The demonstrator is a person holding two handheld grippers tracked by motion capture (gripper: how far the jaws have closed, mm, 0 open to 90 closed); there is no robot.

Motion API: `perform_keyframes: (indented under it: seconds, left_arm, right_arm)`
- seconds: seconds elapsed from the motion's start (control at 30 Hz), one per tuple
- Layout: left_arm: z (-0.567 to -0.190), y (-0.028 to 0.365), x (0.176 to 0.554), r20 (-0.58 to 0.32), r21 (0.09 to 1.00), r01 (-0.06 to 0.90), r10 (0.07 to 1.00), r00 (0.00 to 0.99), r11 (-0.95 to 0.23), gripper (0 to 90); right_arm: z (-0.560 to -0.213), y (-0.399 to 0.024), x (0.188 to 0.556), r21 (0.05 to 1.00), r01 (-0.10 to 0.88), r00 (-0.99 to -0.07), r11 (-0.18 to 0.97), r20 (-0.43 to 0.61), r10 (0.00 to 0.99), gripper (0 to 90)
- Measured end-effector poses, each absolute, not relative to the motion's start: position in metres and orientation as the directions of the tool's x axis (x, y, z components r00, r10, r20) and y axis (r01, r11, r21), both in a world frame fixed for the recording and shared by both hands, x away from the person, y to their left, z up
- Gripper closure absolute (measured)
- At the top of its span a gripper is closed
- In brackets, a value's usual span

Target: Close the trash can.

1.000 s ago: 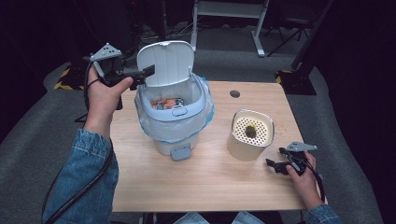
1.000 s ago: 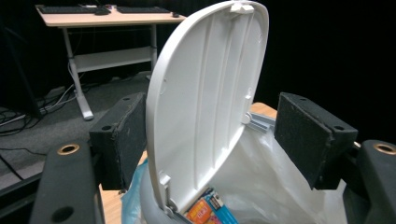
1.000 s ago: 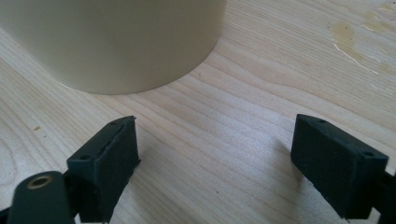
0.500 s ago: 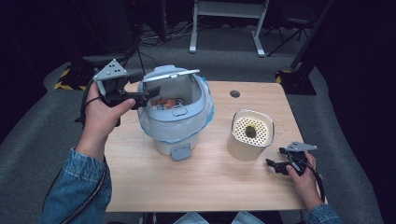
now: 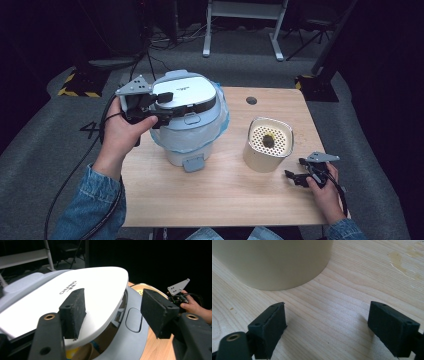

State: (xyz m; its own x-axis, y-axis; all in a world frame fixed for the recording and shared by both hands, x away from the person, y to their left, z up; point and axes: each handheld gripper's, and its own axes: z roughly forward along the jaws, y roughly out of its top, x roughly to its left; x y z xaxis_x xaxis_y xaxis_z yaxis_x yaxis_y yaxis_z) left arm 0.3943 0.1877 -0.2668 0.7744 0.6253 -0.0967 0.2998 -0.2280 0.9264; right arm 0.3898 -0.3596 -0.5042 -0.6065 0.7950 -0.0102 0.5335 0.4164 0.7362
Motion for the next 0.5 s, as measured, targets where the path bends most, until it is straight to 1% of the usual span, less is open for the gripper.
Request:
perform_keyframes:
  seconds: [0.03,0.13,0.23,0.27,0.3,0.33,0.4,0.5]
  left_arm:
    - [-0.269,0.184,0.396,-0.116,0.925,0.311,0.618,0.778,-0.218,40.0]
    - [-0.272,0.180,0.400,-0.121,0.920,0.322,0.622,0.773,-0.222,42.0]
    - [-0.276,0.178,0.405,-0.117,0.918,0.329,0.639,0.760,-0.222,42.7]
    - [-0.276,0.177,0.407,-0.104,0.917,0.325,0.651,0.752,-0.229,42.4]
    - [-0.276,0.177,0.407,-0.104,0.917,0.325,0.651,0.752,-0.229,40.4]
    - [-0.278,0.176,0.409,-0.083,0.921,0.314,0.672,0.736,-0.231,38.7]
    - [-0.279,0.175,0.411,-0.088,0.921,0.318,0.677,0.730,-0.223,34.3]
    - [-0.279,0.174,0.412,-0.082,0.920,0.319,0.685,0.724,-0.228,34.7]
  right_arm:
    - [-0.504,-0.360,0.390,0.736,0.533,-0.607,0.417,-0.011,0.795,15.2]
    - [-0.504,-0.360,0.390,0.736,0.533,-0.606,0.416,-0.010,0.795,15.2]
    - [-0.504,-0.360,0.390,0.736,0.533,-0.607,0.416,-0.010,0.795,15.2]
    - [-0.504,-0.360,0.390,0.736,0.533,-0.607,0.416,-0.010,0.795,15.2]
    - [-0.504,-0.360,0.390,0.736,0.533,-0.607,0.416,-0.010,0.795,15.2]
    - [-0.504,-0.360,0.390,0.736,0.533,-0.606,0.416,-0.010,0.795,15.2]
    - [-0.504,-0.360,0.390,0.736,0.533,-0.607,0.416,-0.010,0.795,15.2]
    - [-0.504,-0.360,0.390,0.736,0.533,-0.606,0.416,-0.010,0.795,15.2]
